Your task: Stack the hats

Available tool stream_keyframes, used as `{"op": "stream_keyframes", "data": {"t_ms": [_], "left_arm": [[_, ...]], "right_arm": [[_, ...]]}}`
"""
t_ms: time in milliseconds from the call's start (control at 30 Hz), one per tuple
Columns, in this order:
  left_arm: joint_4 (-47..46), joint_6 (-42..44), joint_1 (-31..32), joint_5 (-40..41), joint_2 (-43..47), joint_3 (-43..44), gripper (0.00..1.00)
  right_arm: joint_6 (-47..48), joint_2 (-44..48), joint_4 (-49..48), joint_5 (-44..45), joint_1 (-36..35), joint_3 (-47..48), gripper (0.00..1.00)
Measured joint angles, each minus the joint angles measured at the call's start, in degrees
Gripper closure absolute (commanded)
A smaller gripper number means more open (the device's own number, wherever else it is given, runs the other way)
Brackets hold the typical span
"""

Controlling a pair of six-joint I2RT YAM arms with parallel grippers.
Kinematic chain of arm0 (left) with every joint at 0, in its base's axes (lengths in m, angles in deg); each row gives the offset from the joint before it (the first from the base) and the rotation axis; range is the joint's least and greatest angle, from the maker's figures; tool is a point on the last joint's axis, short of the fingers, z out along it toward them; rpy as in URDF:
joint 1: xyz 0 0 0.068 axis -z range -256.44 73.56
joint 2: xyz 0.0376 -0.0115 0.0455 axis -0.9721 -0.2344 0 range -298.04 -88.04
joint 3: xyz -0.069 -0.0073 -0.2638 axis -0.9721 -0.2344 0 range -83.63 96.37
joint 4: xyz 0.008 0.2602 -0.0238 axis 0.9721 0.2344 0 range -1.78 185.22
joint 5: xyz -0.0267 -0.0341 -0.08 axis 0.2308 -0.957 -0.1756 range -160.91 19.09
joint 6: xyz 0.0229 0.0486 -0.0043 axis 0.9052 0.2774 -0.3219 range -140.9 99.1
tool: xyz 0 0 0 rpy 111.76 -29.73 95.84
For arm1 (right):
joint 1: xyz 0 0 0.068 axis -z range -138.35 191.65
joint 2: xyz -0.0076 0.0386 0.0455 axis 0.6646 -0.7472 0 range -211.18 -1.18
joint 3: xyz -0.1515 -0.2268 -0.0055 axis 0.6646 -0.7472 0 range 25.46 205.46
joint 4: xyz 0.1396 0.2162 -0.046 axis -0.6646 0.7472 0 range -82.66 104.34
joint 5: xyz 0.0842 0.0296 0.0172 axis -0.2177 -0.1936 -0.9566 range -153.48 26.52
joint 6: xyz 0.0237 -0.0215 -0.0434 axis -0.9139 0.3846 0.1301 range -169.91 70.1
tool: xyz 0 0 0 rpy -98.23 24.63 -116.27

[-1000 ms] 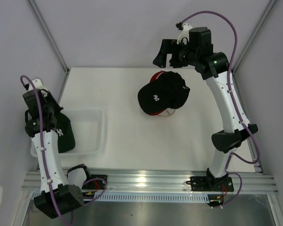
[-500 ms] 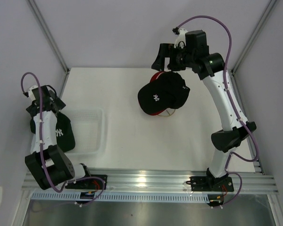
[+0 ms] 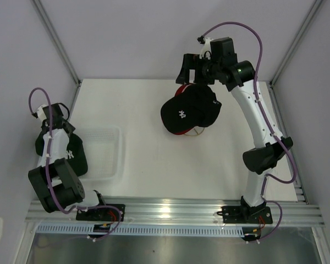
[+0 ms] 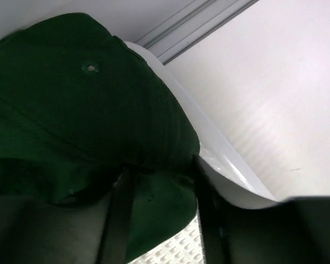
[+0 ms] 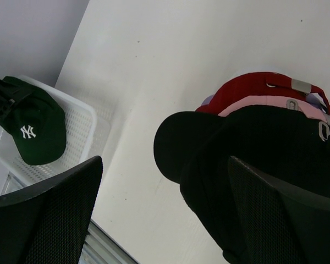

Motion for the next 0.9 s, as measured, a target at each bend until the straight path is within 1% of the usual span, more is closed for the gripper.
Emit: {"op": "stream_keyframes", "data": {"t_ms": [67, 100, 133, 233, 333, 433, 533, 700, 800, 900], "left_arm": [[-0.7, -0.3, 0.0, -0.6, -0.1, 0.0, 0.79], [-0.9, -0.3, -0.1, -0.9, -0.1, 0.0, 0.97], [-1.0, -0.1, -0.1, -1.0, -0.1, 0.0, 0.99], [-0.7, 0.8, -0.1, -1.8, 0.5, 0.0, 0.99], [0.8, 2.3, -0.1, -3.6, 3.5, 0.1, 0.99], [4.1, 5.1, -0.2, -7.5, 9.2, 1.5, 0.99], [8.8, 8.0, -0.2, -13.0, 14.7, 5.2, 0.99], [15.1, 12.4, 0.7, -27.1, 21.0, 12.6, 0.99], [17.6, 13.5, 3.6, -38.2, 23.3, 14.5, 0.99], [17.7, 13.2, 8.3, -47.6, 24.0, 15.5, 0.99]], "right_arm": [[0.0, 0.0, 0.0, 0.1, 0.0, 0.4, 0.00], [0.0, 0.0, 0.0, 0.3, 0.0, 0.5, 0.00], [0.0, 0.0, 0.0, 0.5, 0.0, 0.6, 0.00], [0.0, 0.0, 0.0, 0.8, 0.0, 0.6, 0.00], [0.0, 0.0, 0.0, 0.9, 0.0, 0.6, 0.00], [0.0, 0.0, -0.1, 0.6, 0.0, 0.6, 0.00], [0.0, 0.1, -0.6, -0.4, 0.0, 0.6, 0.01], [-0.9, 0.2, -2.1, -3.8, 0.0, 0.6, 0.00], [-2.1, 0.4, -4.4, -7.6, 0.0, 0.4, 0.01], [-3.9, 1.3, -7.7, -11.7, -0.3, -0.6, 0.01]]}}
